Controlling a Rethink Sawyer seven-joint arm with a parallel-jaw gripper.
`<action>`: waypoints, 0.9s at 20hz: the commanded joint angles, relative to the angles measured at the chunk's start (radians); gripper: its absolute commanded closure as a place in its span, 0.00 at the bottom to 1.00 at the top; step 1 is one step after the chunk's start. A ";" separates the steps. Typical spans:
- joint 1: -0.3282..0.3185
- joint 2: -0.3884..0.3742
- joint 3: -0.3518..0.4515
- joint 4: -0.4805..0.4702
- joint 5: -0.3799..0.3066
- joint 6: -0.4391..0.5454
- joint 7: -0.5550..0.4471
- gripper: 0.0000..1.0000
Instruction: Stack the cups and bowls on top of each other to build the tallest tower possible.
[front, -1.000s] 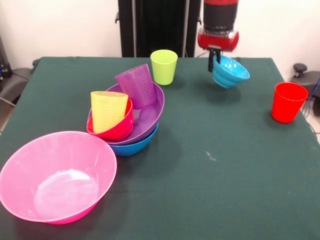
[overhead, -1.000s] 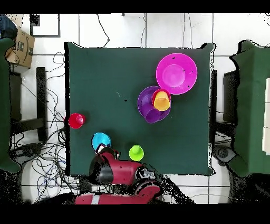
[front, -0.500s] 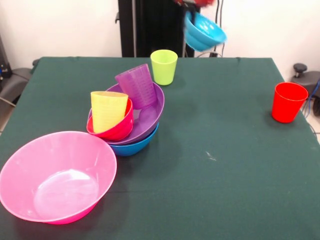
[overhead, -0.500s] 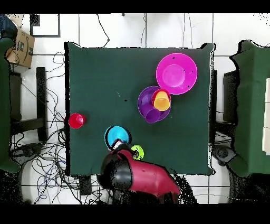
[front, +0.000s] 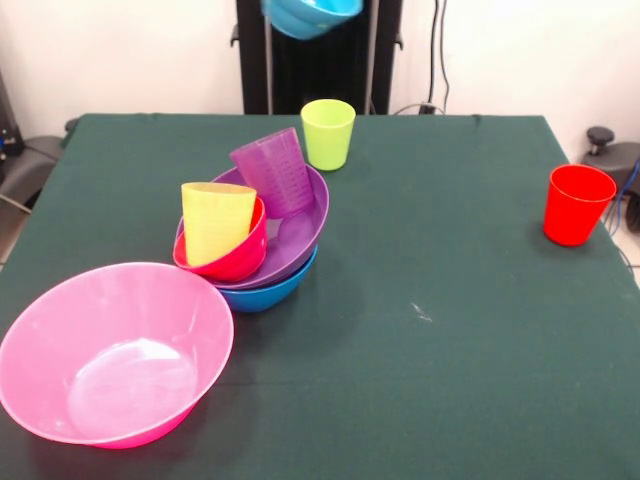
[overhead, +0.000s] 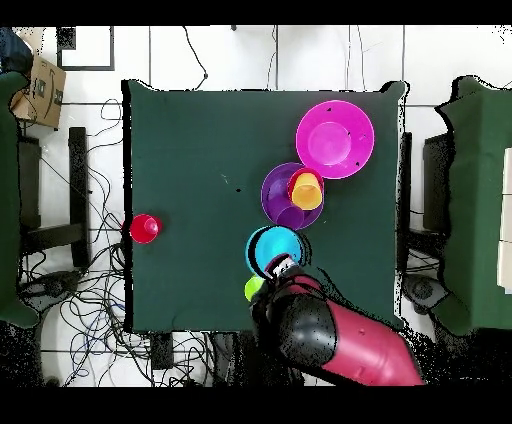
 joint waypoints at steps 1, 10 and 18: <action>-0.093 0.066 0.158 -0.142 -0.116 0.068 -0.283 1.00; -0.174 0.247 0.246 -0.241 -0.273 -0.066 -0.234 1.00; -0.159 0.411 0.248 -0.350 -0.388 -0.170 -0.129 1.00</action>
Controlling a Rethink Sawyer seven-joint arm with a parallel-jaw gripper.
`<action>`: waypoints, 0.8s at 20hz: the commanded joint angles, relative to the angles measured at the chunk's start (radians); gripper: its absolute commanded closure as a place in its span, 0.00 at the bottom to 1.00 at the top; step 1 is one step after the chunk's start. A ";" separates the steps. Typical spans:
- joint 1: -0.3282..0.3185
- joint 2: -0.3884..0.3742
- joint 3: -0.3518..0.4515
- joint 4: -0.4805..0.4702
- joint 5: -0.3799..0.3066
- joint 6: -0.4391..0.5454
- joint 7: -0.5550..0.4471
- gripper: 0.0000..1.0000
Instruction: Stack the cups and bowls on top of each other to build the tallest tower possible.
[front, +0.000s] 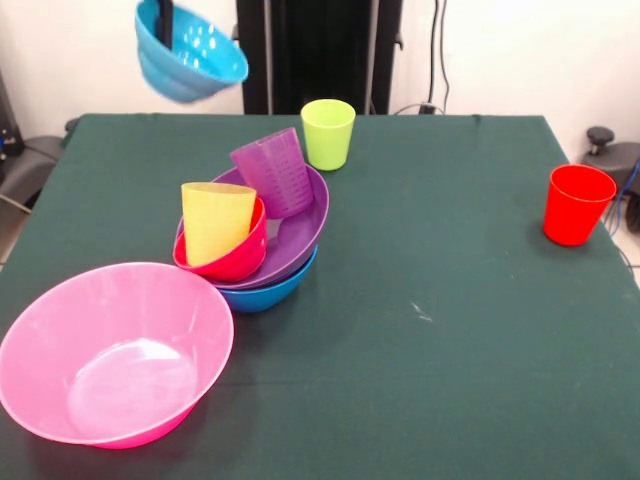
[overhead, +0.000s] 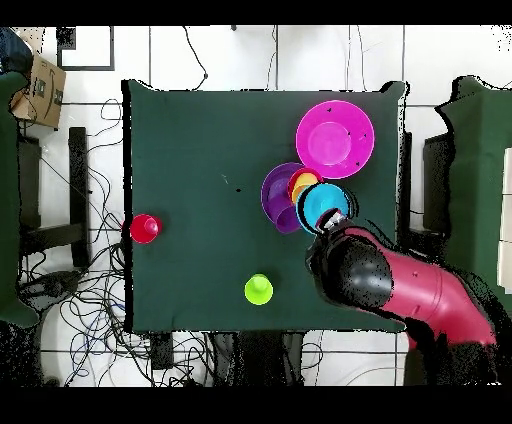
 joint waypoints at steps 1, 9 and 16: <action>0.027 0.216 0.089 -0.111 -0.151 -0.090 -0.118 1.00; 0.051 0.312 0.087 -0.164 -0.176 -0.169 -0.051 1.00; 0.052 0.296 0.099 -0.143 -0.158 -0.169 -0.044 1.00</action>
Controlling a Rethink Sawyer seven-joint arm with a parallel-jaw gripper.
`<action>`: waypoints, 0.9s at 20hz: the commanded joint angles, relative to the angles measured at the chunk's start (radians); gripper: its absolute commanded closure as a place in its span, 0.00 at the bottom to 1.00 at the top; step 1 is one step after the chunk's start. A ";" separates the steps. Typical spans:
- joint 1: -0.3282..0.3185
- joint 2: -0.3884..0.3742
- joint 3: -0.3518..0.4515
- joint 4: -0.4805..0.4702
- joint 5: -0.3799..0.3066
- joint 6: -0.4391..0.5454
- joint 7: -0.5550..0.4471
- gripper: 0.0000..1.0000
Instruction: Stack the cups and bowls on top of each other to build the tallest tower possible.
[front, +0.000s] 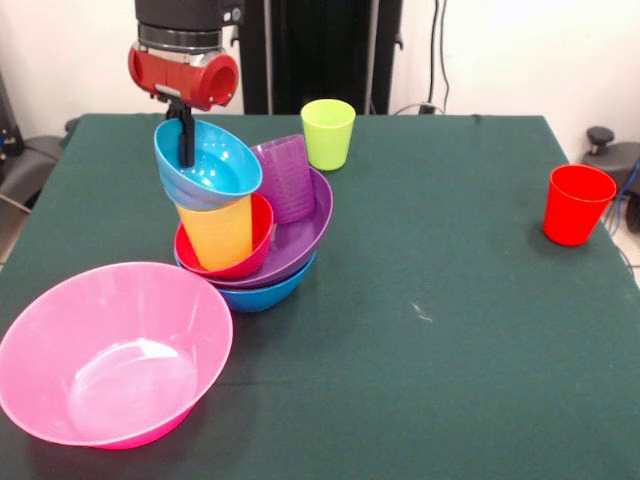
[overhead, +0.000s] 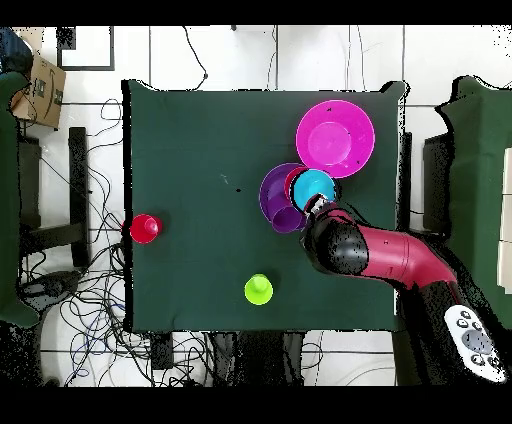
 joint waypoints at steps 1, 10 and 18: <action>0.035 0.033 0.088 -0.030 -0.061 -0.017 -0.046 1.00; 0.016 0.001 0.129 0.005 -0.036 0.008 -0.052 1.00; -0.085 -0.020 0.291 0.096 -0.016 -0.021 -0.069 1.00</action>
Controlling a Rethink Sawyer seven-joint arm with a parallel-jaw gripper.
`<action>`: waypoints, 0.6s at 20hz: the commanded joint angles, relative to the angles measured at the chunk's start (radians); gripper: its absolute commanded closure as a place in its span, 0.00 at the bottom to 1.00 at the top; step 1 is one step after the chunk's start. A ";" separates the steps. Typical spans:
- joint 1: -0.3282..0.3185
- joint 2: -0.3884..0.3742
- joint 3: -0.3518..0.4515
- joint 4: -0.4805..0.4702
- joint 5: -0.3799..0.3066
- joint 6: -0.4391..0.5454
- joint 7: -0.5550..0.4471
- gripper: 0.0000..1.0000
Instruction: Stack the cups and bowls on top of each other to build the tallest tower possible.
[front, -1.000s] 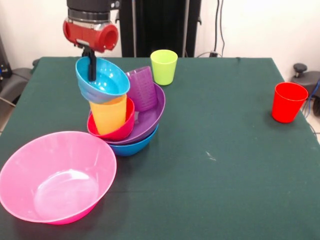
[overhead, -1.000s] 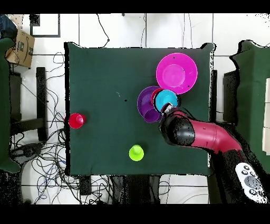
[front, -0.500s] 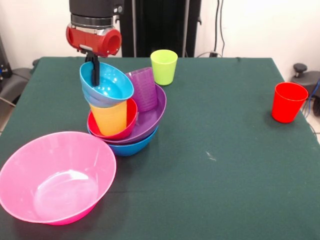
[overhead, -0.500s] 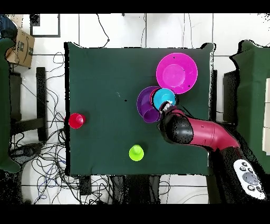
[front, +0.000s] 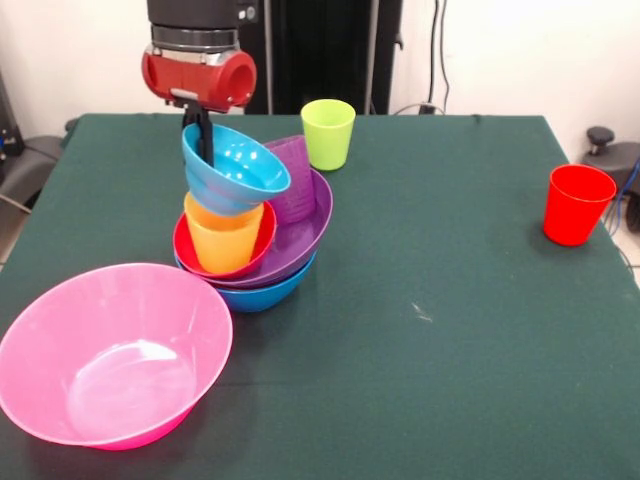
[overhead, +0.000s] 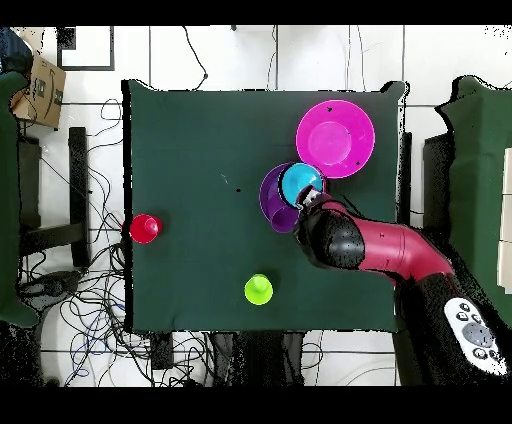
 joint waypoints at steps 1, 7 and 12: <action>-0.046 -0.004 0.195 0.090 -0.018 -0.023 -0.062 1.00; -0.074 0.024 0.218 0.105 -0.046 -0.027 -0.053 1.00; -0.104 0.069 0.227 0.111 -0.071 -0.011 -0.073 1.00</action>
